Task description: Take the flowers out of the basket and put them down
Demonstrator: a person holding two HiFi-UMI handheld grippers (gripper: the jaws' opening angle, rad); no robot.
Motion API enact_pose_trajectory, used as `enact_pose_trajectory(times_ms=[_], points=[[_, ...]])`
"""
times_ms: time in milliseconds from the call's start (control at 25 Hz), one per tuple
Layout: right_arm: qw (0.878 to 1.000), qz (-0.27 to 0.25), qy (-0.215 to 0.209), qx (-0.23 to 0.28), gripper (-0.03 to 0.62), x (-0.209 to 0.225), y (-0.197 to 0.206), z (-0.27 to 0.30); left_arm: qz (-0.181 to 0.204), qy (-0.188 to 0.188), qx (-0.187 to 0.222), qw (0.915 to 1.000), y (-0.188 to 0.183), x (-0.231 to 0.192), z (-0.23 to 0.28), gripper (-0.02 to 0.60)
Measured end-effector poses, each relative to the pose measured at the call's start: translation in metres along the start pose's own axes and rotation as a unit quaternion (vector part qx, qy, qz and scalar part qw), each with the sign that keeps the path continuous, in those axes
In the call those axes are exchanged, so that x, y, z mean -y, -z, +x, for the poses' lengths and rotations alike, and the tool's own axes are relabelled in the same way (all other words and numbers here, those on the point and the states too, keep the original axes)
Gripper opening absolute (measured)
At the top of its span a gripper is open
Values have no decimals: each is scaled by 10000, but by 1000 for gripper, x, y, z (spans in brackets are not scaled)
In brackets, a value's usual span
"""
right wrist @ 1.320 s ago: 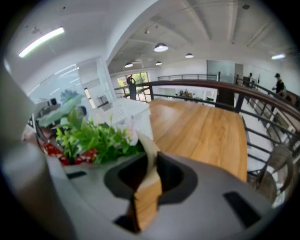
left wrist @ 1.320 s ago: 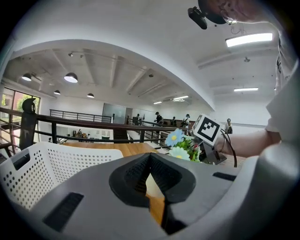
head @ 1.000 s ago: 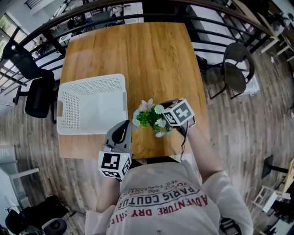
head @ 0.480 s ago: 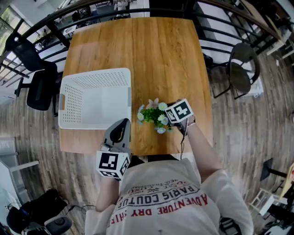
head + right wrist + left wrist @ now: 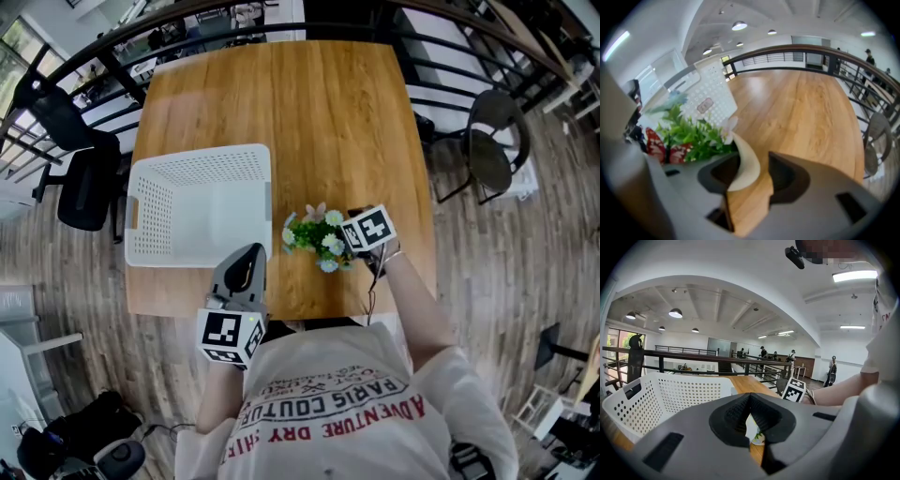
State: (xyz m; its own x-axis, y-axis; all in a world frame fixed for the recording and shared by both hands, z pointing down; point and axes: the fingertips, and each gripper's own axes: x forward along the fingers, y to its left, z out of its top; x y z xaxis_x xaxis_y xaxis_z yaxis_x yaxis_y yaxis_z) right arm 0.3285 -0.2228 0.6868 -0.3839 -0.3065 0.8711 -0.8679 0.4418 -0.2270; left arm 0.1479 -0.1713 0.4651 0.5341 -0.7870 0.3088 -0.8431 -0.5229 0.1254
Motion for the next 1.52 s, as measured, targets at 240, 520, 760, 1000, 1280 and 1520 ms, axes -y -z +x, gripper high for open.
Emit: enact_pose_trajectory(times_ms=[240,520,760,1000,1280,1520], points=[[9991,-52,371,172,213,-4,-9,-15,3,-6,143,9999,-11,-18,-9,26],[9896,241,970,1031,134,-11,-52,-77,184,104,358,9991,-42,-48,-16,26],[9625,385,1394,2295,40,-42,-106,-137,241,229,500,9982,-55,-75,-27,26],[9364,47,1658,3094,34,-96,-144,-168,301,279,649,9970,-70,-106,-47,26],[9000,-589,1470,4060,29,-178,-175,-187,240,182,797,9964,-76,-143,-57,26],[8759,-560,1265,4623,28,-207,-181,-191,376,267,816,9956,-78,-155,-59,26]])
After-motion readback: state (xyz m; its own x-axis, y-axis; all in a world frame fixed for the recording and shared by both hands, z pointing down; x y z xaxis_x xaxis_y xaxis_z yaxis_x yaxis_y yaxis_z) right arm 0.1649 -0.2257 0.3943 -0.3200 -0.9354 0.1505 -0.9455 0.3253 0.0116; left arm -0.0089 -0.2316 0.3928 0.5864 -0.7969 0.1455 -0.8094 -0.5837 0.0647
